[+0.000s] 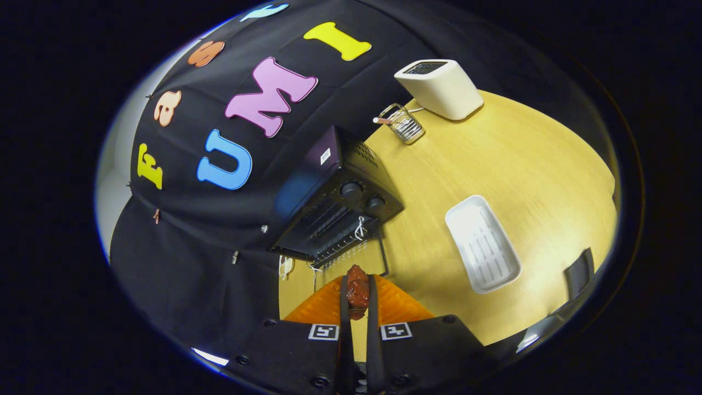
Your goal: Open the toaster oven, put the food inside, and close the toaster oven door.
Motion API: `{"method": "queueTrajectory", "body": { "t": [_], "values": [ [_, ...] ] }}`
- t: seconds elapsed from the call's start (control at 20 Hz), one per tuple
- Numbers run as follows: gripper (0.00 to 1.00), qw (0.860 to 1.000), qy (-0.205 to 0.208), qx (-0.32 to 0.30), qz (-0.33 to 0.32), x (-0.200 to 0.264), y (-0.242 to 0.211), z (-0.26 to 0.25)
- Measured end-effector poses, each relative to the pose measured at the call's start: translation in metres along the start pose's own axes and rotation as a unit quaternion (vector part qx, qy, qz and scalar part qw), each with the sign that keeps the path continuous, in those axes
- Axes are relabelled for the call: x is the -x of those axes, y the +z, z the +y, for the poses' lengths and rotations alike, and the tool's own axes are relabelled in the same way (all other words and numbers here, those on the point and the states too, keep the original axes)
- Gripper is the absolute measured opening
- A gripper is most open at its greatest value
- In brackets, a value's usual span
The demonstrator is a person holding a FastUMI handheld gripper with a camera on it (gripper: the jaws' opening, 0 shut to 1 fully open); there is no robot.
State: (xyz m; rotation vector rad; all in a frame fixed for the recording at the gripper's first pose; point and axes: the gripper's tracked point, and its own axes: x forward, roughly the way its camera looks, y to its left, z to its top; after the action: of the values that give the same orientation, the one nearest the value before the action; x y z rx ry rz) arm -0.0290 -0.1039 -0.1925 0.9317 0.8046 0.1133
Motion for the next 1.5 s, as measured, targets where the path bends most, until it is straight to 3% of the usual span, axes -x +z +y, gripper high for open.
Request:
{"method": "queueTrajectory", "body": {
  "t": [0.25, 0.65, 1.25, 1.5],
  "values": [
    [0.13, 0.999, 0.033, -0.019, -0.036, -0.027, -0.021, 0.039],
    [0.13, 0.987, 0.082, -0.064, -0.119, -0.077, -0.017, 0.082],
    [0.13, 0.975, 0.07, -0.123, -0.171, -0.203, 0.011, 0.072],
    [0.13, 0.97, 0.06, -0.132, -0.196, -0.235, 0.024, 0.06]
  ]
}}
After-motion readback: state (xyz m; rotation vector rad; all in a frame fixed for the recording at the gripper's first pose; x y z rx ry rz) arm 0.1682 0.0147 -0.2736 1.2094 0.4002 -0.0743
